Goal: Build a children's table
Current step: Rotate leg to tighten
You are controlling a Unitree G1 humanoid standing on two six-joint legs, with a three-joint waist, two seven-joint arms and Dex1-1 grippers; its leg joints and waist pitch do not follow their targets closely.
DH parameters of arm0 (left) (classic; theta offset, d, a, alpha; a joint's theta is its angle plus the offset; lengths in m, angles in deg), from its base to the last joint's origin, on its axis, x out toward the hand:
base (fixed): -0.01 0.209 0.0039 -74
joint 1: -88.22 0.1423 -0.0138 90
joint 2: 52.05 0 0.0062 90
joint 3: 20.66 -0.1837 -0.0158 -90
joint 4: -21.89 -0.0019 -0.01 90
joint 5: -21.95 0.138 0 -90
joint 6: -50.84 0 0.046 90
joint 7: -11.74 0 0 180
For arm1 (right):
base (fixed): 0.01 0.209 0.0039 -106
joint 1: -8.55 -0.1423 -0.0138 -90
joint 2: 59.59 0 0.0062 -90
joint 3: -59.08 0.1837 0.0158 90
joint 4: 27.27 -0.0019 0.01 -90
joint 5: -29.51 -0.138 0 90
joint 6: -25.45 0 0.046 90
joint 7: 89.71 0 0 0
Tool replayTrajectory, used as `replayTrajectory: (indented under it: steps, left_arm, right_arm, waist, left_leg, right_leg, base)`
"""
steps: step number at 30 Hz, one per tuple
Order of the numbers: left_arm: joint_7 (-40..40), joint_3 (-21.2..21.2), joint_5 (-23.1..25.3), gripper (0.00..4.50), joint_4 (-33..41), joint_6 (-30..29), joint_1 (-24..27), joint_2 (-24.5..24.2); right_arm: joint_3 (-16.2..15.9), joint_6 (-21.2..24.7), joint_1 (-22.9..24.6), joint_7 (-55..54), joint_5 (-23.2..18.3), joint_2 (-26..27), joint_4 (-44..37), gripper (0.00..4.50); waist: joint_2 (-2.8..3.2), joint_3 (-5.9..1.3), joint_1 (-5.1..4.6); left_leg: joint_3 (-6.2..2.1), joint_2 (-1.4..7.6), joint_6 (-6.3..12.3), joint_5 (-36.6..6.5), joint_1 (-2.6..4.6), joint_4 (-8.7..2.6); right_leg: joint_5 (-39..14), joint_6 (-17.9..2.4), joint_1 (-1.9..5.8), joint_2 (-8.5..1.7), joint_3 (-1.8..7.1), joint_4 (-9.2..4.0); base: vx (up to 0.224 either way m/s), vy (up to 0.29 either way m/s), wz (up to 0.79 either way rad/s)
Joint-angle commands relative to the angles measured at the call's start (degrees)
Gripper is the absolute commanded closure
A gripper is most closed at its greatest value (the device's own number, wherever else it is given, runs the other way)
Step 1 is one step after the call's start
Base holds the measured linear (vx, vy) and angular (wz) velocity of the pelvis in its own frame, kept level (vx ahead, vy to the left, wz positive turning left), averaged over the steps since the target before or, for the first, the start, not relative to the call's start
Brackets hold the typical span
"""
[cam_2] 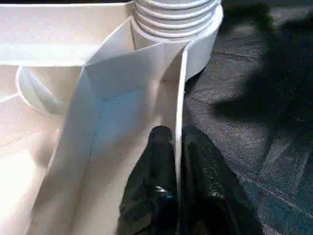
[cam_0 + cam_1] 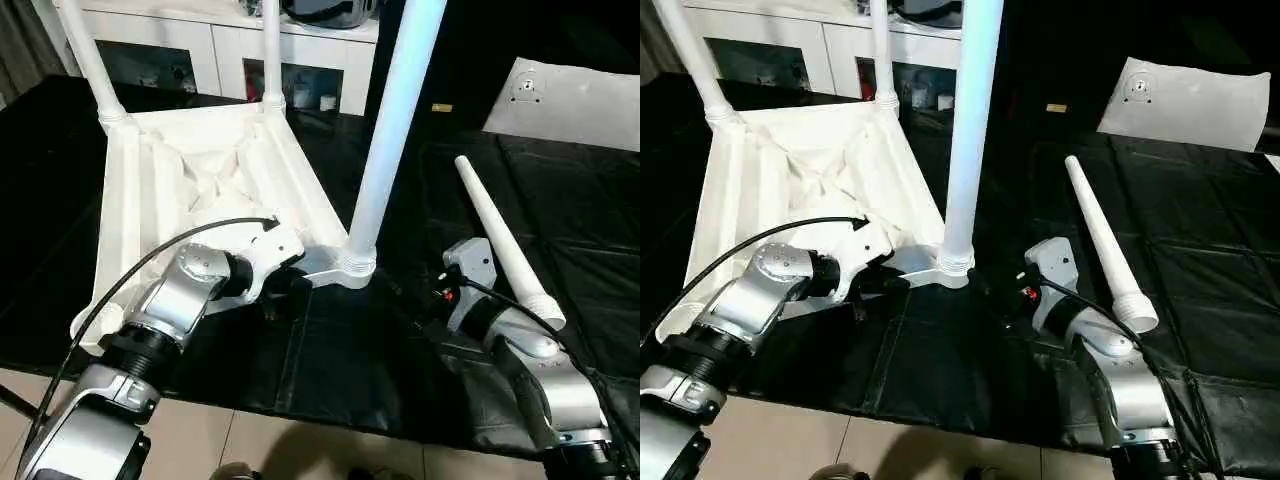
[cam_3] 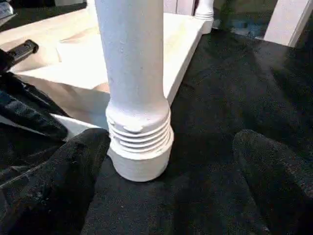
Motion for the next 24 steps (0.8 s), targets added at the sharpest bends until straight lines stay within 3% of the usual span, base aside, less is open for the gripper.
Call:
replayTrajectory:
  steps: [1, 4, 7, 12, 13, 14, 16, 18, 21, 24]
  left_arm:
    - [-0.4, 0.8, -0.1, 4.46, -1.4, 0.8, -1.0, -0.5]
    - [0.4, 0.9, -0.8, 4.46, -2.3, 2.2, -1.0, -0.6]
    - [2.0, 0.6, -1.3, 4.46, -2.9, 5.1, -0.8, -0.9]
    - [11.9, -1.5, -2.5, 4.46, -4.3, 14.8, -0.7, -2.6]
    - [14.0, -2.2, -2.3, 4.46, -4.8, 16.8, -0.7, -3.2]
    - [15.6, -2.5, -2.7, 4.46, -5.1, 17.8, -0.7, -3.4]
    - [16.7, -2.6, -3.0, 4.46, -5.3, 18.5, -0.8, -3.5]
    - [19.1, -3.3, -3.0, 4.46, -6.4, 20.5, -1.2, -3.9]
    - [22.0, -4.2, -2.3, 4.46, -8.4, 23.5, -2.0, -4.5]
    - [24.8, -4.4, -2.5, 4.46, -9.6, 25.8, -2.5, -4.6]
  right_arm:
    - [0.1, -0.1, -0.9, 0.5, 0.2, -0.7, 0.9, 0.0]
    - [0.1, -0.2, -1.1, 0.7, 0.1, -1.0, 1.2, 0.0]
    - [-0.1, -0.3, -1.5, 1.2, 0.1, -1.4, 1.4, 0.0]
    - [-1.7, -0.5, -2.6, 5.1, -0.3, -2.7, 1.5, 0.0]
    - [-2.5, -0.6, -2.6, 7.0, -0.5, -3.3, 1.3, 0.0]
    - [-3.1, -0.7, -2.7, 8.5, -0.7, -3.9, 1.1, 0.0]
    - [-3.5, -0.8, -2.7, 9.6, -0.9, -4.3, 1.0, 0.0]
    - [-5.2, -0.5, -3.1, 13.8, -1.3, -5.8, 0.9, 0.0]
    - [-8.3, 0.0, -4.3, 19.8, -1.3, -8.0, 1.1, 0.0]
    - [-9.4, -1.1, -6.5, 21.3, -0.3, -7.8, 3.8, 0.0]
  waist:
    - [0.1, -4.66, 0.09]
    - [-0.04, -4.65, 0.09]
    - [-0.03, -4.62, 0.23]
    - [0.43, -4.81, 0.27]
    - [0.5, -4.91, 0.33]
    - [1.12, -4.92, 0.45]
    - [0.96, -5.01, 0.79]
    - [0.98, -4.98, 0.97]
    - [0.75, -4.79, 1.49]
    - [0.58, -4.51, 1.35]
  left_leg:
    - [-1.28, 3.0, 3.18, -9.8, -0.09, -4.06]
    - [-1.05, 2.91, 3.68, -9.1, -0.04, -3.91]
    - [-0.99, 2.73, 3.91, -8.8, -0.07, -3.87]
    - [-1.1, 2.9, 3.88, -8.8, 0.03, -3.98]
    - [-1.11, 3.03, 3.97, -8.4, 0.03, -3.98]
    - [-1.17, 3.17, 3.76, -8.4, 0.17, -4.01]
    - [-0.99, 3.42, 3.66, -8.7, 0.62, -4.01]
    - [-0.99, 3.5, 3.6, -8.7, 0.47, -4.06]
    - [-0.99, 3.37, 3.9, -9.4, 0.37, -4.12]
    - [-1.08, 3.23, 3.37, -10.4, 0.2, -4.24]
  right_leg:
    - [-21.6, -3.9, 3.44, -4.85, 3.95, -4.69]
    - [-20.4, -4.9, 3.44, -4.89, 4.09, -4.51]
    - [-22.6, -4.2, 3.5, -4.91, 3.93, -4.82]
    - [-21.6, -3.7, 3.47, -4.82, 4.01, -4.73]
    - [-19.8, -4.5, 3.45, -4.84, 4.13, -4.42]
    - [-18.7, -5.1, 3.37, -4.83, 4.19, -4.15]
    - [-15.1, -7.3, 3.14, -4.85, 4.48, -3.74]
    - [-14.2, -8.2, 3.28, -4.88, 4.51, -3.52]
    - [-15.2, -7.8, 3.56, -4.88, 4.45, -3.63]
    - [-19.8, -6.2, 3.57, -5.11, 4.28, -4.21]
  base:
    - [0.0, 0.0, 0.0]
    - [0.0, 0.0, 0.0]
    - [0.0, 0.0, 0.0]
    - [0.0, 0.0, 0.0]
    - [0.0, 0.0, 0.0]
    - [0.0, 0.0, 0.0]
    - [0.0, 0.0, 0.0]
    - [0.0, 0.0, 0.0]
    - [0.0, 0.0, 0.0]
    - [0.0, 0.0, 0.0]
